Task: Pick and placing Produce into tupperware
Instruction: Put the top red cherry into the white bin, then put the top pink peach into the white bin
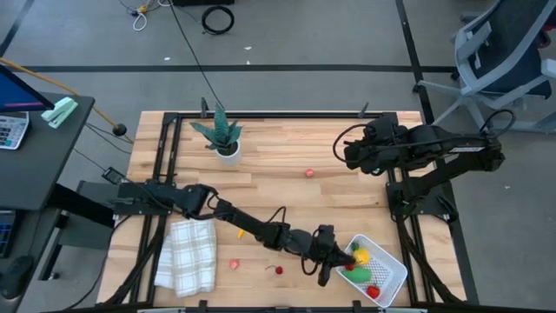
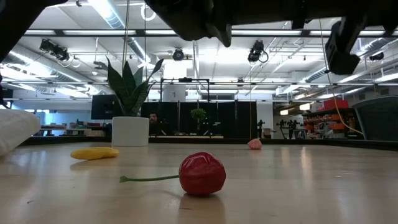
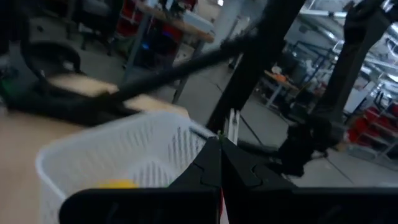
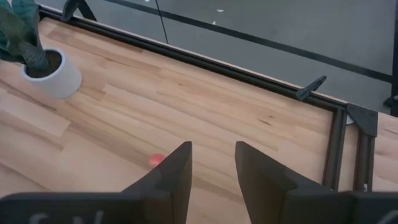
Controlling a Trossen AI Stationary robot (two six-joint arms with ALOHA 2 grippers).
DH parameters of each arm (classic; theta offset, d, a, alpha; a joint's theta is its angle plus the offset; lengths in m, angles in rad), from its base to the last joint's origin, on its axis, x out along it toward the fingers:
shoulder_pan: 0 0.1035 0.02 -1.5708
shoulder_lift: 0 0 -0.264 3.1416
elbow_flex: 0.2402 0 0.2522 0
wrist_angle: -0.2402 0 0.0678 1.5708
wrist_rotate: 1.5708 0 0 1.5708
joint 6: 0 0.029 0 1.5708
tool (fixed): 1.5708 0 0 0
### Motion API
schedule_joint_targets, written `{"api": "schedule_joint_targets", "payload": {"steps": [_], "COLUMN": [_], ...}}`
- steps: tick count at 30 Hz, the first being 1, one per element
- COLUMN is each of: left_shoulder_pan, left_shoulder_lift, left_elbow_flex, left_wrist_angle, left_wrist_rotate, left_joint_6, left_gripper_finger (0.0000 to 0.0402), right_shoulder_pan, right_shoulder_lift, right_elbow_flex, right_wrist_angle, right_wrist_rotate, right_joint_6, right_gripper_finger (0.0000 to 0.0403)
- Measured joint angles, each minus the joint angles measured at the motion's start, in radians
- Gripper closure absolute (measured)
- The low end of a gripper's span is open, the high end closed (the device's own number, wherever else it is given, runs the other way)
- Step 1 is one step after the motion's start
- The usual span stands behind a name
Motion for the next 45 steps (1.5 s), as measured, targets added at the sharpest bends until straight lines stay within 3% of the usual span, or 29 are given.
{"api": "schedule_joint_targets", "payload": {"steps": [14,19,25,30,33,38,41,45], "left_shoulder_pan": [0.001,0.003,0.007,0.03,0.051,0.075,0.081,0.079], "left_shoulder_lift": [-0.002,-0.002,-0.015,-0.094,-0.16,-0.289,-0.376,-0.506], "left_elbow_flex": [0.0,0.0,0.0,0.0,0.0,0.001,0.001,0.0], "left_wrist_angle": [-0.2,-0.25,-0.174,-0.187,-0.232,-0.466,-0.701,-1.0], "left_wrist_rotate": [-0.004,-0.004,0.0,0.15,0.241,0.388,0.459,0.469], "left_joint_6": [0.031,0.026,-0.058,-0.1,-0.101,-0.035,0.0,0.066], "left_gripper_finger": [0.0386,0.0341,0.0274,0.0243,0.024,0.0251,0.0258,0.0269], "right_shoulder_pan": [0.0,0.0,0.0,0.005,0.03,0.129,0.224,0.349], "right_shoulder_lift": [0.0,0.0,0.0,-0.001,-0.001,-0.001,0.003,0.028], "right_elbow_flex": [0.0,0.0,0.0,0.0,0.0,0.0,0.0,0.0], "right_wrist_angle": [0.0,0.0,0.0,-0.001,0.009,0.094,0.185,0.288], "right_wrist_rotate": [-0.015,-0.019,-0.033,-0.104,-0.196,-0.394,-0.4,-0.368], "right_joint_6": [0.002,0.002,0.002,-0.034,-0.174,-0.272,-0.243,-0.211], "right_gripper_finger": [0.0273,0.0273,0.0275,0.0275,0.0275,0.0275,0.0275,0.0275]}}
